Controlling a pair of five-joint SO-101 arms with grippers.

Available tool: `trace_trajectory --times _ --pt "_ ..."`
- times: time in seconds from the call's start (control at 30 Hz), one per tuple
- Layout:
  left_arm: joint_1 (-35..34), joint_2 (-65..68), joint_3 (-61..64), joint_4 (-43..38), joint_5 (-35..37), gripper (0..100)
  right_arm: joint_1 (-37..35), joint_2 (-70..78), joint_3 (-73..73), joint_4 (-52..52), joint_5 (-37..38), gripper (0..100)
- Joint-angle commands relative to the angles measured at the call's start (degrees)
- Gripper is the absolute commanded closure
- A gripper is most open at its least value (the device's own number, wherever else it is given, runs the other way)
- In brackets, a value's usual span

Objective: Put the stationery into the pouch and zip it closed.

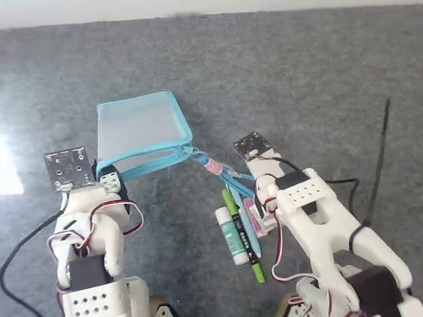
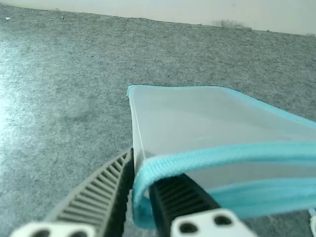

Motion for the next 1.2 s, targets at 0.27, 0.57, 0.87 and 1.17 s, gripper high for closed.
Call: trace_trajectory --times 0.27,0.57,0.87,1.17 --pt "0.4 0.6 -0.8 -1.8 -0.4 99 9.7 4.6 -6.8 2.3 3.9 99.4" --pt "0.5 0.4 -0.3 -1.8 -0.4 99 21.9 -7.4 -19.8 20.3 12.7 99.1" --pt "10.4 0.6 3.2 -5.0 -2.9 99 9.7 -27.3 -34.8 46.2 16.5 99.1" --pt "11.7 0.6 3.7 -5.5 -3.2 99 -15.1 -19.8 -40.4 49.8 11.3 99.1"
